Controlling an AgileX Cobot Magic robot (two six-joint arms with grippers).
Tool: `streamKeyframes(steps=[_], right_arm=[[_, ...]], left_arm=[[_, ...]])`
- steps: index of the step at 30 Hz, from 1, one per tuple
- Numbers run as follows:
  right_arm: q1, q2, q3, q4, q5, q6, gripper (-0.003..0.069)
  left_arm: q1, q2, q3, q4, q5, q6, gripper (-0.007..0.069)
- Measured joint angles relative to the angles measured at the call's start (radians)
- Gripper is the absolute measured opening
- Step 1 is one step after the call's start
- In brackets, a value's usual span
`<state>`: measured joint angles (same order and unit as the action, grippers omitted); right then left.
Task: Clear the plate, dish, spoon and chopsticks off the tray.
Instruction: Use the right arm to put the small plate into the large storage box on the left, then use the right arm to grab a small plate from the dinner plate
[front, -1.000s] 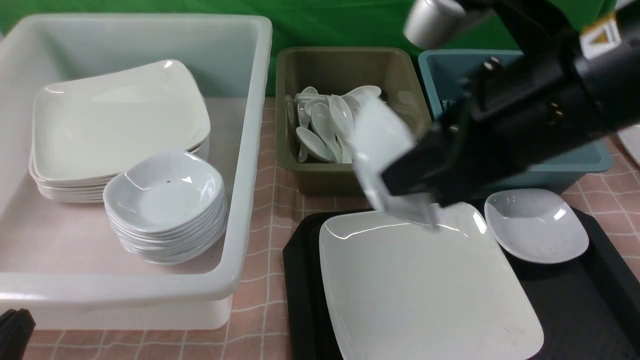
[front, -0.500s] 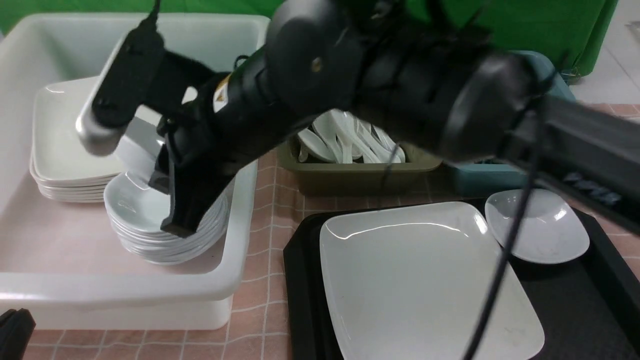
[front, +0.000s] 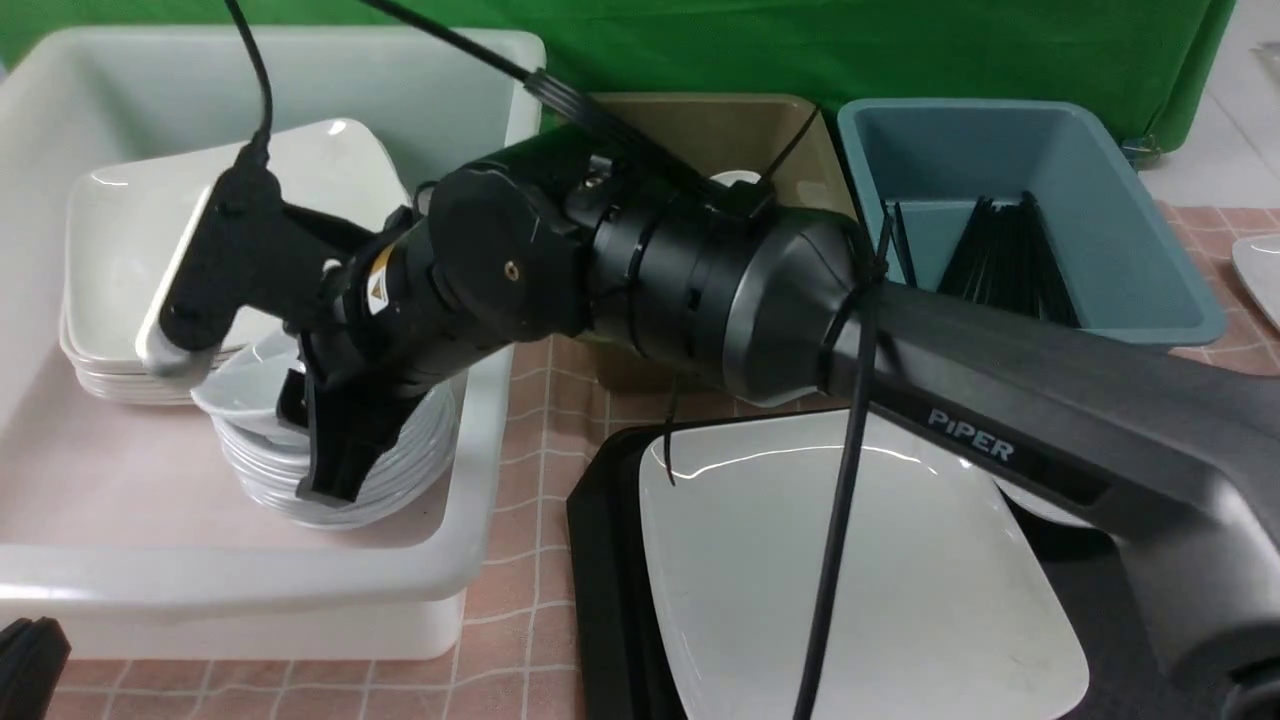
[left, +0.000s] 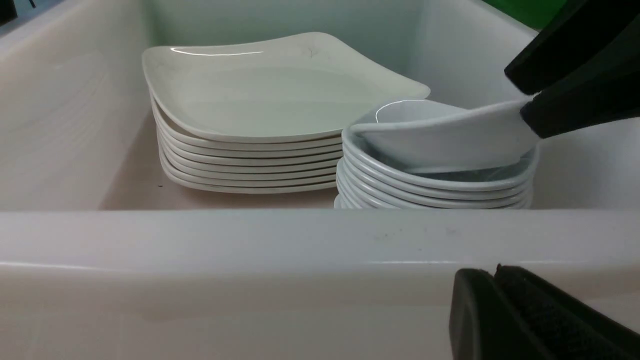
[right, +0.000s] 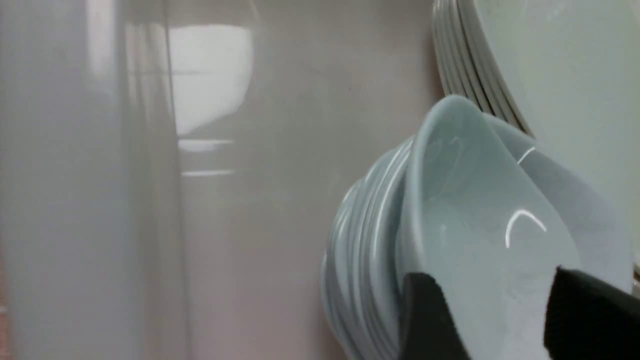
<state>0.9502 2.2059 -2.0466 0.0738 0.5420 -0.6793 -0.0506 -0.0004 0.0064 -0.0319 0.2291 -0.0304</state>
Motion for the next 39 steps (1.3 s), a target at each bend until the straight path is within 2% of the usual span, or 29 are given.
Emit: streamKeyframes(steps=[3, 8, 10, 12, 13, 15, 16, 20, 21, 25, 27, 28, 29, 30, 32, 33, 34, 35, 37, 39], right_arm=[[0.008, -0.064, 0.000, -0.001, 0.043, 0.034, 0.0447], [0.014, -0.214, -0.001, -0.004, 0.213, 0.097, 0.0452], [0.014, -0.325, -0.001, -0.057, 0.360, 0.175, 0.0388], [0.014, -0.420, -0.003, -0.141, 0.480, 0.245, 0.0260], [0.014, -0.429, -0.003, -0.153, 0.493, 0.259, 0.0245], [0.004, -0.546, 0.011, -0.318, 0.592, 0.376, 0.0066], [-0.012, -0.585, 0.027, -0.363, 0.592, 0.415, 0.0041], [-0.114, -0.687, 0.145, -0.419, 0.592, 0.475, 0.0030], [-0.184, -0.728, 0.239, -0.432, 0.592, 0.489, 0.0030], [-0.356, -0.772, 0.490, -0.441, 0.589, 0.518, 0.0033], [-0.443, -0.764, 0.647, -0.441, 0.584, 0.537, 0.0062], [-0.450, -0.764, 0.661, -0.441, 0.584, 0.539, 0.0062], [-0.496, -0.747, 0.764, -0.441, 0.563, 0.541, 0.0115], [-0.505, -0.742, 0.788, -0.441, 0.553, 0.542, 0.0134], [-0.544, -0.700, 0.910, -0.443, 0.459, 0.535, 0.0288], [-0.546, -0.692, 0.917, -0.443, 0.452, 0.534, 0.0315], [-0.551, -0.664, 0.973, -0.443, 0.375, 0.497, 0.0414], [-0.551, -0.661, 0.978, -0.443, 0.375, 0.491, 0.0426], [-0.550, -0.625, 1.018, -0.445, 0.283, 0.429, 0.0512], [-0.550, -0.605, 1.037, -0.461, 0.226, 0.381, 0.0537]], left_arm=[[0.000, 0.000, 0.000, 0.000, 0.000, 0.000, 0.0021], [0.000, 0.000, 0.000, 0.000, 0.000, 0.000, 0.0021], [0.000, 0.000, 0.000, 0.000, 0.000, 0.000, 0.0021], [0.000, 0.000, 0.000, 0.000, 0.000, 0.000, 0.0021], [0.000, 0.000, 0.000, 0.000, 0.000, 0.000, 0.0021], [0.000, 0.000, 0.000, 0.000, 0.000, -0.001, 0.0021], [0.000, 0.000, 0.000, 0.000, 0.000, 0.000, 0.0021], [0.000, 0.000, 0.000, 0.000, 0.000, 0.000, 0.0021], [0.000, 0.000, 0.000, 0.000, 0.000, 0.000, 0.0021], [0.000, 0.000, 0.000, 0.000, 0.000, 0.000, 0.0021], [0.000, 0.000, 0.000, 0.000, 0.000, 0.000, 0.0021], [0.000, 0.000, 0.000, 0.000, 0.000, 0.000, 0.0021], [0.000, 0.000, 0.000, 0.000, 0.000, 0.000, 0.0021], [0.000, 0.000, 0.000, 0.000, 0.000, 0.000, 0.0021], [0.000, 0.000, 0.000, 0.000, 0.000, 0.000, 0.0021], [0.000, 0.000, 0.000, 0.000, 0.000, 0.000, 0.0021], [0.000, 0.000, 0.000, 0.000, 0.000, 0.000, 0.0021], [0.000, 0.000, 0.000, 0.000, 0.000, 0.000, 0.0021], [0.000, 0.000, 0.000, 0.000, 0.000, 0.000, 0.0021], [0.000, 0.000, 0.000, 0.000, 0.000, 0.000, 0.0021]])
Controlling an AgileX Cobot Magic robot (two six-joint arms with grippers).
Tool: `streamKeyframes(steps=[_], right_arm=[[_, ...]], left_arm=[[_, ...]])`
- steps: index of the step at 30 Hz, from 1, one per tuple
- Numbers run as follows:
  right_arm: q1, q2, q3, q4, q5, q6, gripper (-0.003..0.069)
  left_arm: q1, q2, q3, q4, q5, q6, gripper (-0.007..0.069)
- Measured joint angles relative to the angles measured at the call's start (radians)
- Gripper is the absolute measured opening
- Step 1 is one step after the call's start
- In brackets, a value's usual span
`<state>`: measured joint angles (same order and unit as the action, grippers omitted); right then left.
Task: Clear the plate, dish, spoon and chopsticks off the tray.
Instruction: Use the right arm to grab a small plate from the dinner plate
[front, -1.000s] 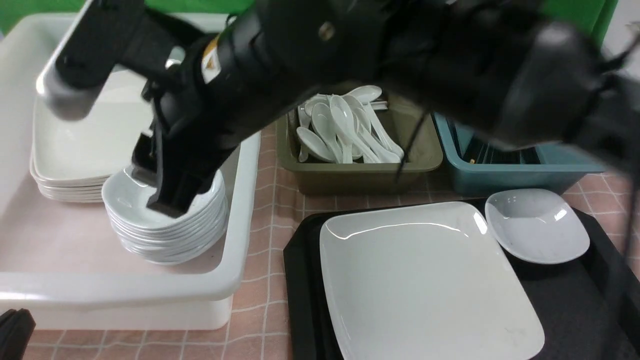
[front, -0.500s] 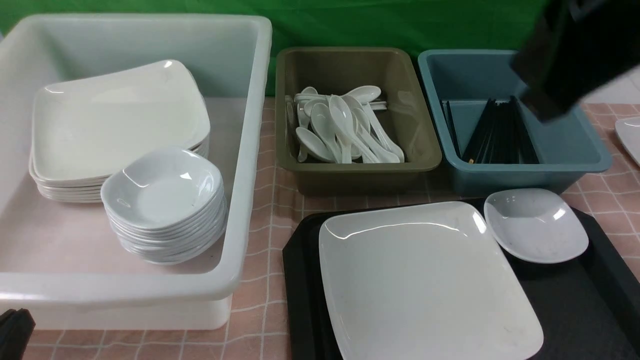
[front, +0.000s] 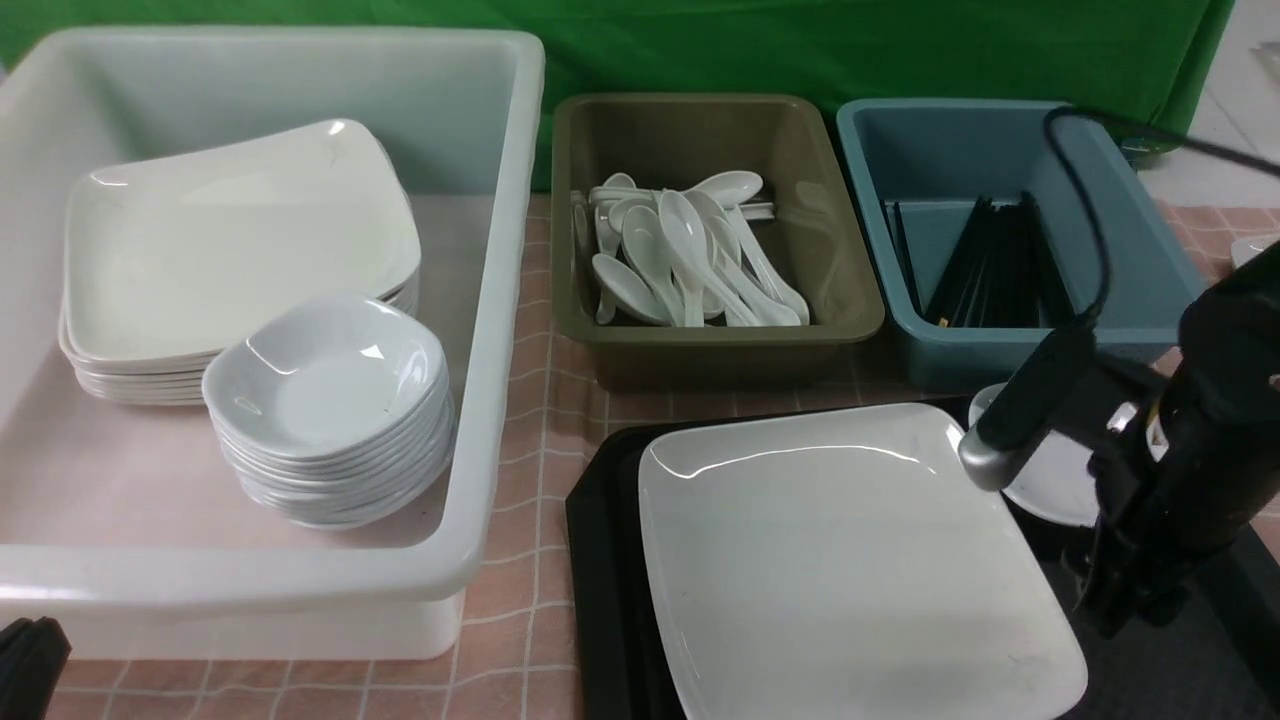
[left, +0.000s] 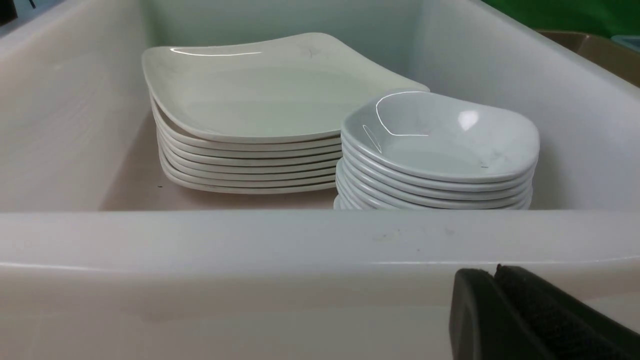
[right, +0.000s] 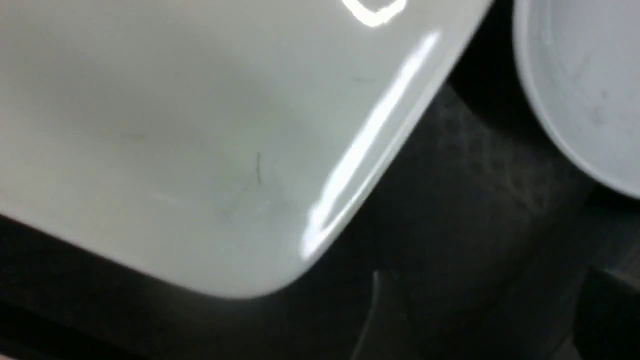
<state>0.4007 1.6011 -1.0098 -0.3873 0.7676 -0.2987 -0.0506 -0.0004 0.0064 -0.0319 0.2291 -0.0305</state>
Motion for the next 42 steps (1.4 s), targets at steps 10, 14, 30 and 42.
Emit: streamKeyframes(steps=[10, 14, 30, 42], right_arm=[[-0.021, 0.155, 0.010, -0.264, -0.142, -0.044, 0.0517], [-0.038, 0.232, 0.010, -0.298, -0.180, -0.042, 0.0517], [-0.017, 0.240, 0.000, -0.357, -0.168, 0.035, 0.0129], [0.143, -0.034, -0.002, -0.309, -0.036, 0.167, 0.0074]], left_arm=[[0.000, 0.000, 0.000, 0.000, 0.000, 0.000, 0.0021], [0.000, 0.000, 0.000, 0.000, 0.000, 0.000, 0.0021], [0.000, 0.000, 0.000, 0.000, 0.000, 0.000, 0.0021], [0.000, 0.000, 0.000, 0.000, 0.000, 0.000, 0.0022]])
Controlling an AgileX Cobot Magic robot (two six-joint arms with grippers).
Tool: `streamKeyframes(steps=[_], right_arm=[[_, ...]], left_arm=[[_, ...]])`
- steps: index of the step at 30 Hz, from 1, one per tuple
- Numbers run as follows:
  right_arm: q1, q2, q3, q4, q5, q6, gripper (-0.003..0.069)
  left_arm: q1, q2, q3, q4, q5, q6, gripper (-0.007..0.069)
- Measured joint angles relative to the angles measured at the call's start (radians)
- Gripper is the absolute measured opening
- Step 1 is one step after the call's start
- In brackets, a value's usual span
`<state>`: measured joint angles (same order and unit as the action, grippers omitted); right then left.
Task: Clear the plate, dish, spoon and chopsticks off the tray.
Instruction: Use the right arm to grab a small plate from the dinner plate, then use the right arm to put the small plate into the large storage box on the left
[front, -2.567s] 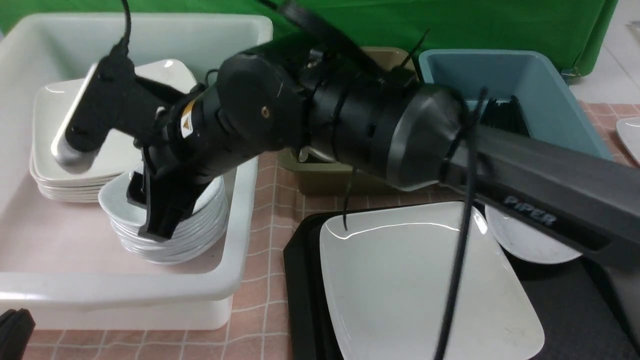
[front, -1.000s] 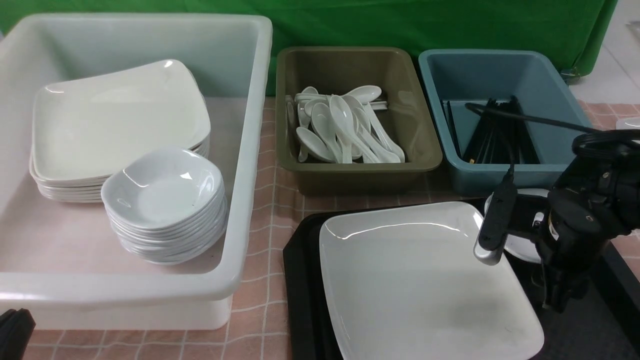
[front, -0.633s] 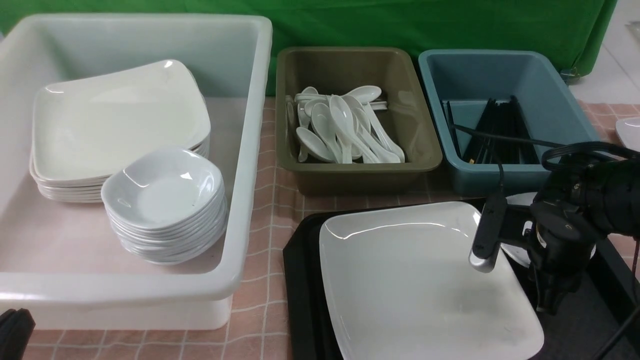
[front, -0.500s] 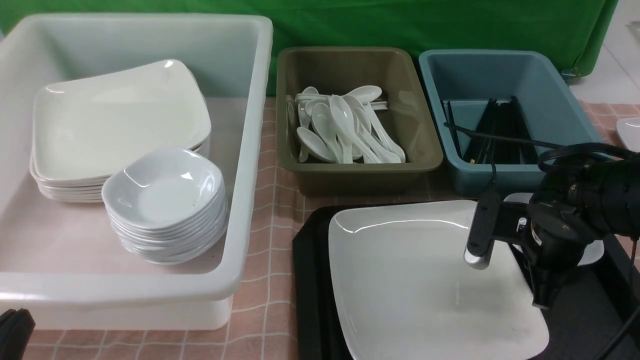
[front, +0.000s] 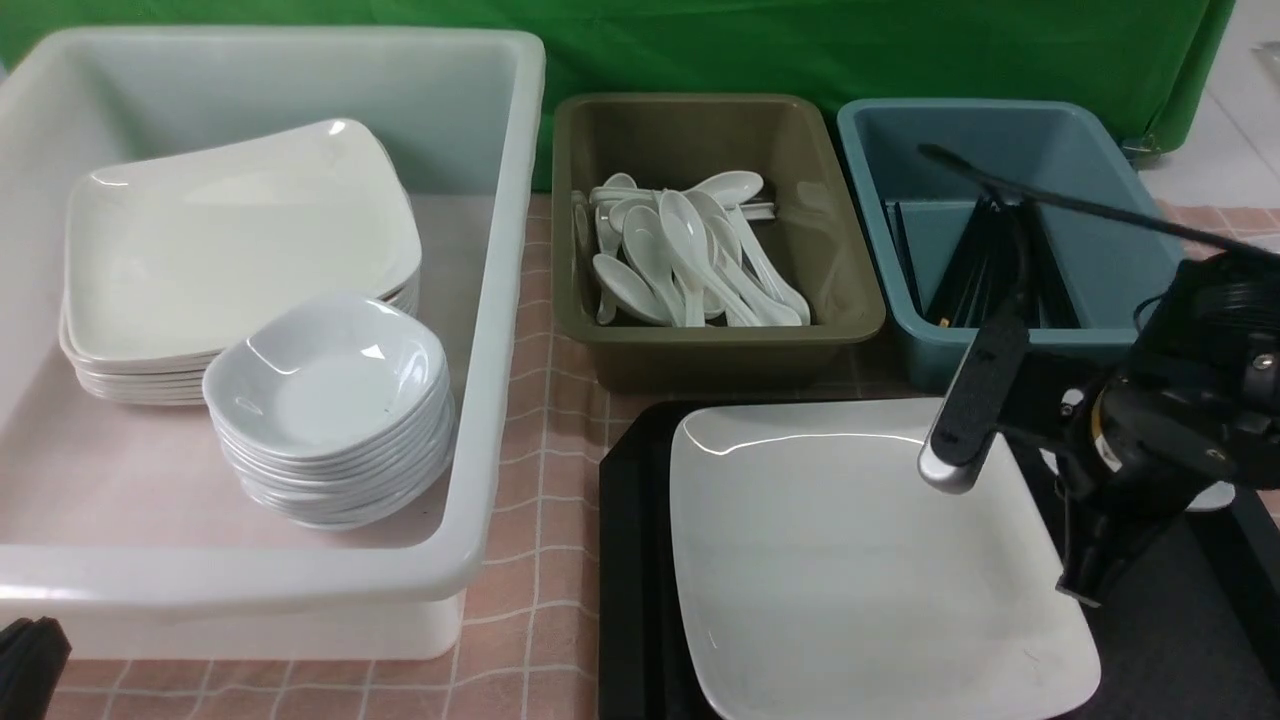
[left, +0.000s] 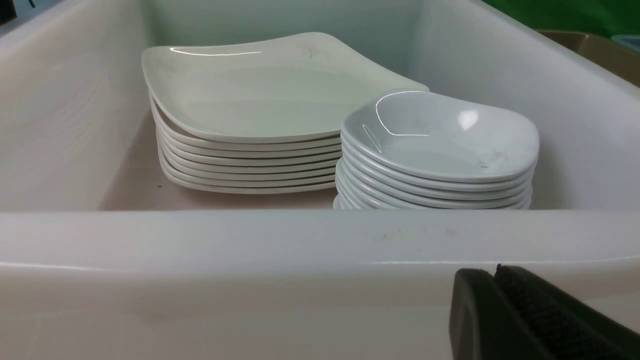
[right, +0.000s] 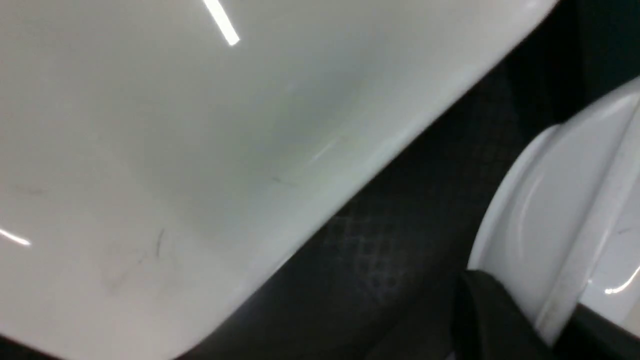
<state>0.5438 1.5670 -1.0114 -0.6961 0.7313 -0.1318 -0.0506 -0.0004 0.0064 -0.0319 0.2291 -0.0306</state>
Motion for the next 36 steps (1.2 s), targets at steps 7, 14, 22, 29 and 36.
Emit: streamKeyframes(steps=[7, 14, 22, 29, 36], right_arm=[[0.173, -0.220, -0.184, 0.137, 0.069, 0.032, 0.0074], [0.333, -0.135, -0.473, 0.526, -0.028, -0.223, 0.0074], [0.409, 0.243, -0.800, 0.638, -0.076, -0.413, 0.0074], [0.409, 0.542, -0.954, 0.638, -0.197, -0.484, 0.0076], [0.409, 0.640, -0.975, 0.639, -0.256, -0.537, 0.0137]], left_arm=[[0.000, 0.000, 0.000, 0.000, 0.000, 0.000, 0.0022], [0.000, 0.000, 0.000, 0.000, 0.000, 0.000, 0.0022], [0.000, 0.000, 0.000, 0.000, 0.000, 0.000, 0.0022], [0.000, 0.000, 0.000, 0.000, 0.000, 0.000, 0.0022], [0.000, 0.000, 0.000, 0.000, 0.000, 0.000, 0.0022]])
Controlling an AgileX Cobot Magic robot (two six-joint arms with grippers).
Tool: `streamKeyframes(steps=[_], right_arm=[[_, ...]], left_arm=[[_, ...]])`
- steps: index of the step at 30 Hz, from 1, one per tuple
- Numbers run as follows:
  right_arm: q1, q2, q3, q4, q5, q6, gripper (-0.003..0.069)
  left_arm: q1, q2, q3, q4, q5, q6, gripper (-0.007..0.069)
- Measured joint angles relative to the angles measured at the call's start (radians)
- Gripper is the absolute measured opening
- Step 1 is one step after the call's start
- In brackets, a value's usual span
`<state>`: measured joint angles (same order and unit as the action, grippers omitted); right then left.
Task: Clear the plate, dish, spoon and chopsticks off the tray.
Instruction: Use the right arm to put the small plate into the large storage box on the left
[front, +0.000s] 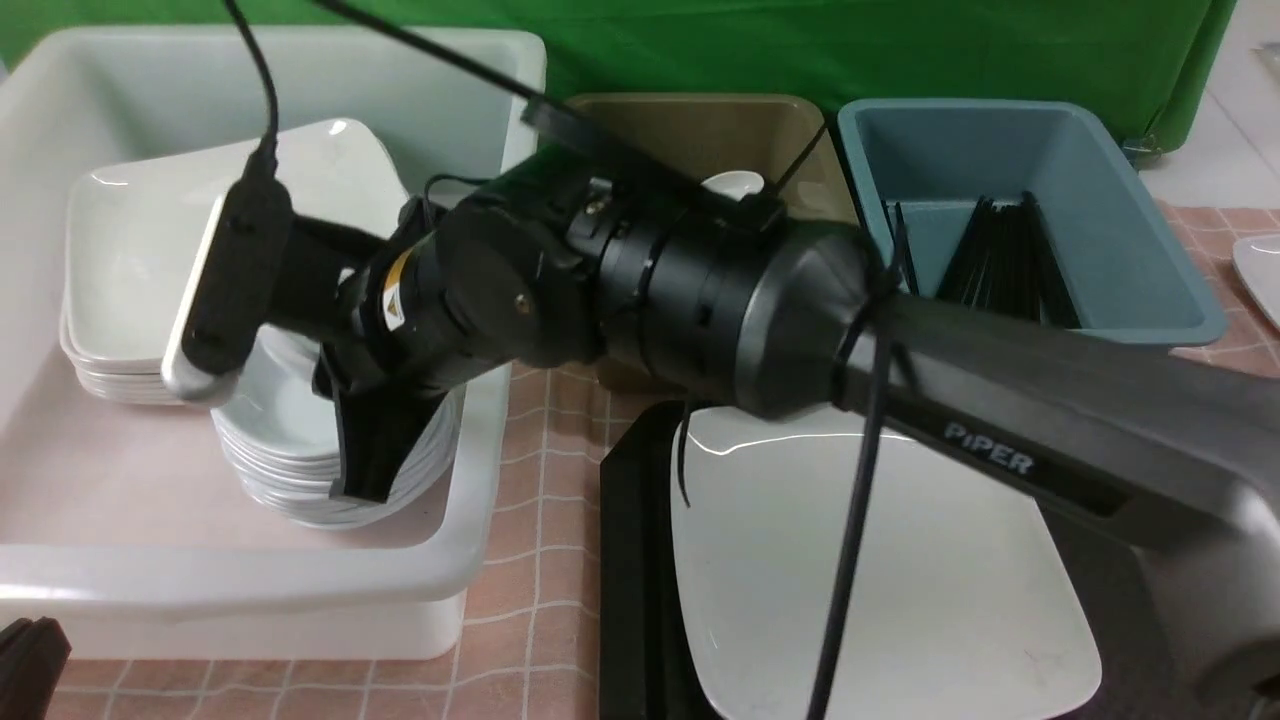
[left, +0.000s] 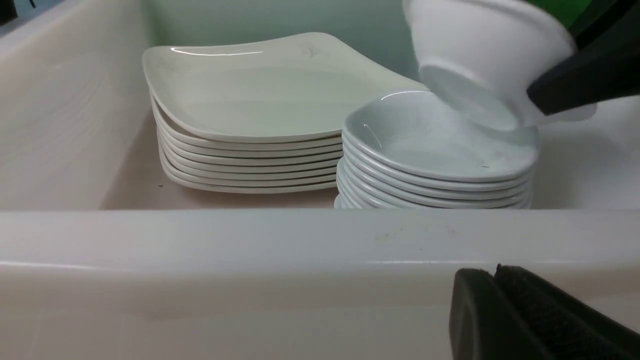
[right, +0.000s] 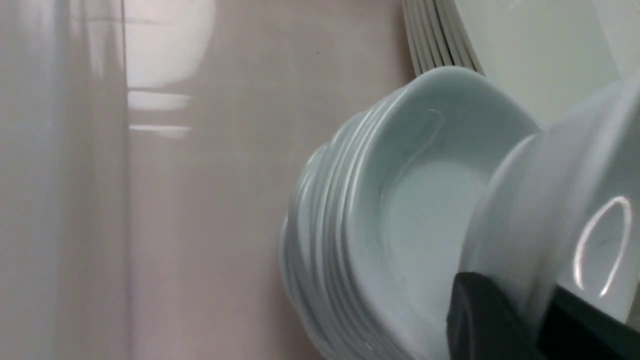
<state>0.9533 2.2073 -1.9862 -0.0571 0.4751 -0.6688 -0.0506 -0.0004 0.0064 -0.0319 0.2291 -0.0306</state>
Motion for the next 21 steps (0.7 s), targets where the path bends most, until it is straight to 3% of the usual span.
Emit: streamKeyframes(steps=[4, 7, 14, 16, 19, 21], right_arm=[[0.000, 0.003, -0.001, 0.000, -0.009, -0.009, 0.0318], [0.001, -0.013, -0.001, -0.001, 0.029, 0.013, 0.0414], [0.001, -0.176, -0.001, -0.003, 0.273, 0.112, 0.0454], [0.001, -0.275, -0.002, -0.005, 0.408, 0.178, 0.0421], [-0.003, -0.381, -0.004, -0.037, 0.600, 0.237, 0.0274], [-0.021, -0.476, 0.008, -0.076, 0.659, 0.293, 0.0103]], left_arm=[[0.000, 0.000, 0.000, 0.000, 0.000, 0.000, 0.0022], [0.000, 0.000, 0.000, 0.000, 0.000, 0.000, 0.0022], [0.000, 0.000, 0.000, 0.000, 0.000, 0.000, 0.0022], [0.000, 0.000, 0.000, 0.000, 0.000, 0.000, 0.0022], [0.000, 0.000, 0.000, 0.000, 0.000, 0.000, 0.0022], [0.000, 0.000, 0.000, 0.000, 0.000, 0.000, 0.0022]])
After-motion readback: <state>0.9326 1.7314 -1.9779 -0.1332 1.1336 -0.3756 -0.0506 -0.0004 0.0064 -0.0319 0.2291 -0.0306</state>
